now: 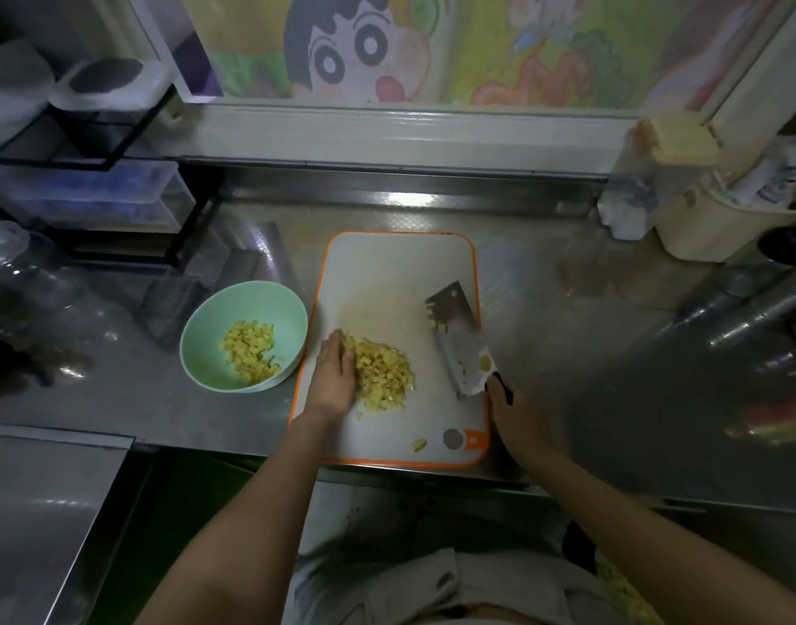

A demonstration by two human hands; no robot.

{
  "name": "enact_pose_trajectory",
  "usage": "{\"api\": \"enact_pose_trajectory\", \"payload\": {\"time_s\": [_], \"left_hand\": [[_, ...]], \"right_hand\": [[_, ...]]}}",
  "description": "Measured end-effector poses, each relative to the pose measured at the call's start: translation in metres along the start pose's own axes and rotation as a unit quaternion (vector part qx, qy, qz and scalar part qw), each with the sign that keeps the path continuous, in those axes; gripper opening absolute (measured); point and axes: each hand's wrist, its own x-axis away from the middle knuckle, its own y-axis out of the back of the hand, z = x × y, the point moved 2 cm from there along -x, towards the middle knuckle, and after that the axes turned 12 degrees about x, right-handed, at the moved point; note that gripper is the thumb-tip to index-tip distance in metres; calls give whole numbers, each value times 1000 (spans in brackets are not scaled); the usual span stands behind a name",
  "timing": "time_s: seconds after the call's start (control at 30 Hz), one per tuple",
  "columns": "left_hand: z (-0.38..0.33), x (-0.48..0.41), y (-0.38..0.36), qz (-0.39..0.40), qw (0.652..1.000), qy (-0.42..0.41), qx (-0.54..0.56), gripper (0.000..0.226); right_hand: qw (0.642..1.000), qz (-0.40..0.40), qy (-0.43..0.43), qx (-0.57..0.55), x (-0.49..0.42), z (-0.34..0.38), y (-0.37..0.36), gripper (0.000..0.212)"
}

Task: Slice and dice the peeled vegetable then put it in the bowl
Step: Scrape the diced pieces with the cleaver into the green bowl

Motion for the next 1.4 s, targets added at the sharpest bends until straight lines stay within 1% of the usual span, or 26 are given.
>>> {"api": "enact_pose_trajectory", "payload": {"time_s": [0.13, 0.27, 0.4, 0.53, 0.67, 0.9, 1.2, 1.4], "left_hand": [[-3, 5, -10, -22, 999, -10, 49, 42], [-8, 13, -22, -55, 995, -13, 86, 41], [-17, 17, -37, -78, 989, -5, 126, 41], [-22, 15, -44, -76, 988, 0, 134, 42], [-28, 8, -46, -61, 989, -3, 137, 44], [-45, 5, -50, -76, 987, -33, 136, 44], [-75, -4, -48, -100, 983, -86, 130, 41], [-91, -13, -27, -138, 975, -107, 139, 40]], "right_hand": [[998, 51, -21, -17, 5, -19, -25, 29], [999, 45, 6, 21, 10, -11, -34, 25], [999, 53, -2, 10, 18, -2, -54, 37], [997, 67, -15, 26, 23, 4, -69, 35], [996, 69, -21, 59, 21, 12, -72, 39], [997, 76, -25, 15, 16, 25, -63, 44], [989, 90, -43, -109, 20, 51, -43, 42], [987, 99, -19, -123, 22, 77, -38, 42]]}}
